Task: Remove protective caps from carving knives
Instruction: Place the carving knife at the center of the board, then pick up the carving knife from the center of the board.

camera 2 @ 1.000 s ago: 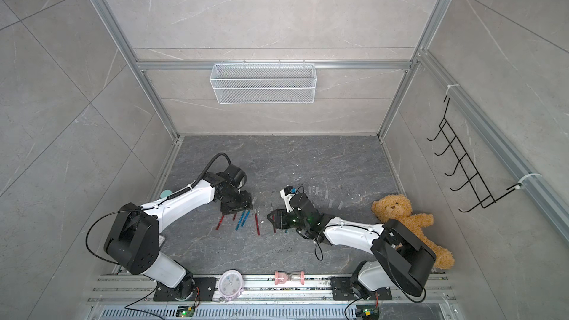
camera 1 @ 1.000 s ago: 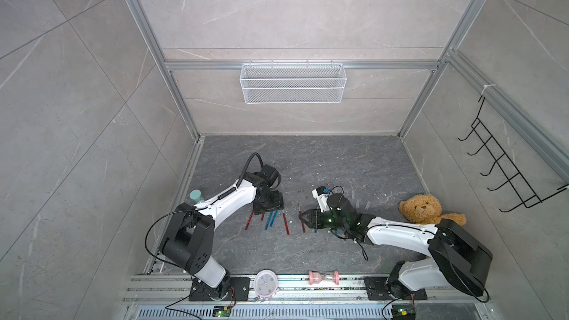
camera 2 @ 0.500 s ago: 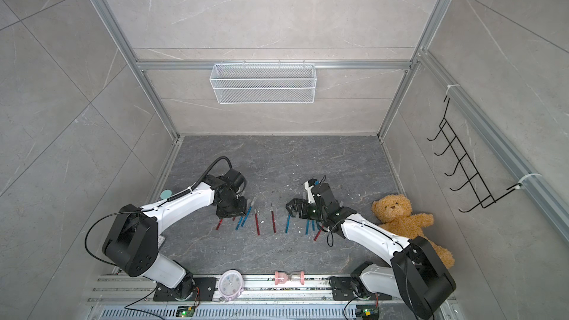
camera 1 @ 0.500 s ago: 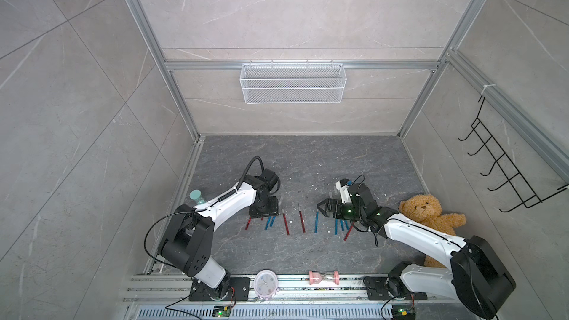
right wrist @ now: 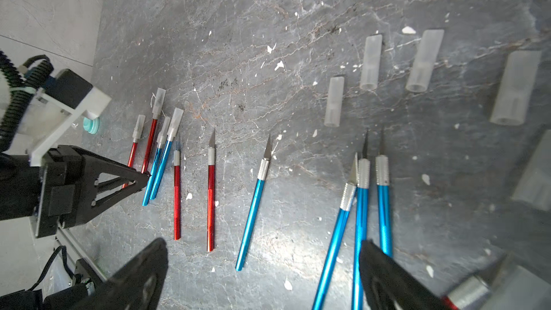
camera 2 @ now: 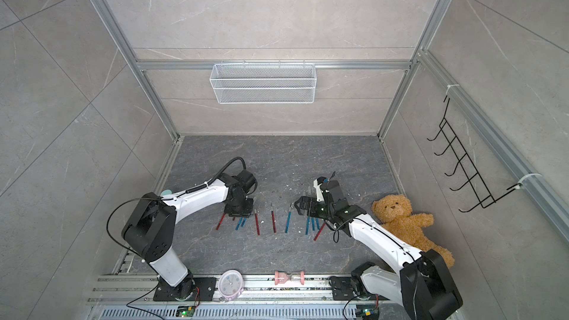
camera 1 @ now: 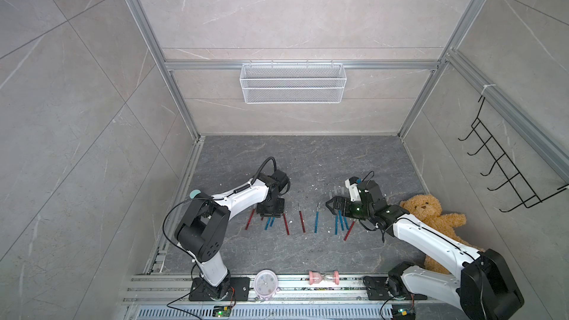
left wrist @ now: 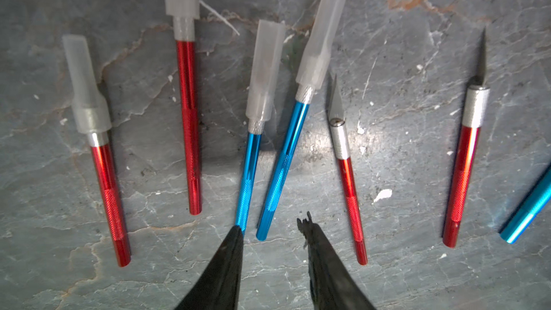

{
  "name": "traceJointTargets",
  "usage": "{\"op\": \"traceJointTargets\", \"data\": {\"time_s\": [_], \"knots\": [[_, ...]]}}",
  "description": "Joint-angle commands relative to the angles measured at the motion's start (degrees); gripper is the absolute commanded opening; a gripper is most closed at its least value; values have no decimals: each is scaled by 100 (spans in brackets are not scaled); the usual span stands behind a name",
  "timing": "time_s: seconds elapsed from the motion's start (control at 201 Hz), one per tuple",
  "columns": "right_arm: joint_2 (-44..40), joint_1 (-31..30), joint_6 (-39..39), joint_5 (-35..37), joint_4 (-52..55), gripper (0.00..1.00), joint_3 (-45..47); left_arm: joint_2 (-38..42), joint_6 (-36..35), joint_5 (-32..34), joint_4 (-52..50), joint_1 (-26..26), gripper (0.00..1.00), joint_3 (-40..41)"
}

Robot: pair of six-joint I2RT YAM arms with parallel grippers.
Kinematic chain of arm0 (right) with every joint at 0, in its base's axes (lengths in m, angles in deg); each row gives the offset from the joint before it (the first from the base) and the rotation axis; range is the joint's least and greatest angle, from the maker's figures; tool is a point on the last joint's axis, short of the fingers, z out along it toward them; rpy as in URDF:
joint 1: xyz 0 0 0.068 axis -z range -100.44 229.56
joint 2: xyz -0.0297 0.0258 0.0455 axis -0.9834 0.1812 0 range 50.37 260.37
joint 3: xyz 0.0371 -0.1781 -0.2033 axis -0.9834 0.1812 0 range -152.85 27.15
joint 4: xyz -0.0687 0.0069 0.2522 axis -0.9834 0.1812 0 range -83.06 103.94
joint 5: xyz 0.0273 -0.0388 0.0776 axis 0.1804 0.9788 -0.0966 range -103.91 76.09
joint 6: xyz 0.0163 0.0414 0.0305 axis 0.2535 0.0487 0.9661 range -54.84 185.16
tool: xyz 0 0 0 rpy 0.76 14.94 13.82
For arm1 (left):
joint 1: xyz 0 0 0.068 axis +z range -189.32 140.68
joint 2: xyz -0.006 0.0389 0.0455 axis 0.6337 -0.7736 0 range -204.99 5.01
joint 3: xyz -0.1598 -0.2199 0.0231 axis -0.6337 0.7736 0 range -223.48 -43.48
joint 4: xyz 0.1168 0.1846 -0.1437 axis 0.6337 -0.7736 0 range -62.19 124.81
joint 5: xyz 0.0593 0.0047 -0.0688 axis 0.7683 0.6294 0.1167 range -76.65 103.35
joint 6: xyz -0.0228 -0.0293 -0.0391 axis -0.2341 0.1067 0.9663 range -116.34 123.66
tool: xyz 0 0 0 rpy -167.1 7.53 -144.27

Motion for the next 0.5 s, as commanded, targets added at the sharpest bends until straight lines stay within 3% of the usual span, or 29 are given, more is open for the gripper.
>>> {"op": "traceJointTargets", "data": {"time_s": [0.0,0.498], "knots": [[-243,97,-174,-58,221,99,48,-168,-140,118,-139,3,37,-277],[-402,259,-273,-102,343,96,128,-662,-130,130,-127,7,30,-469]]}}
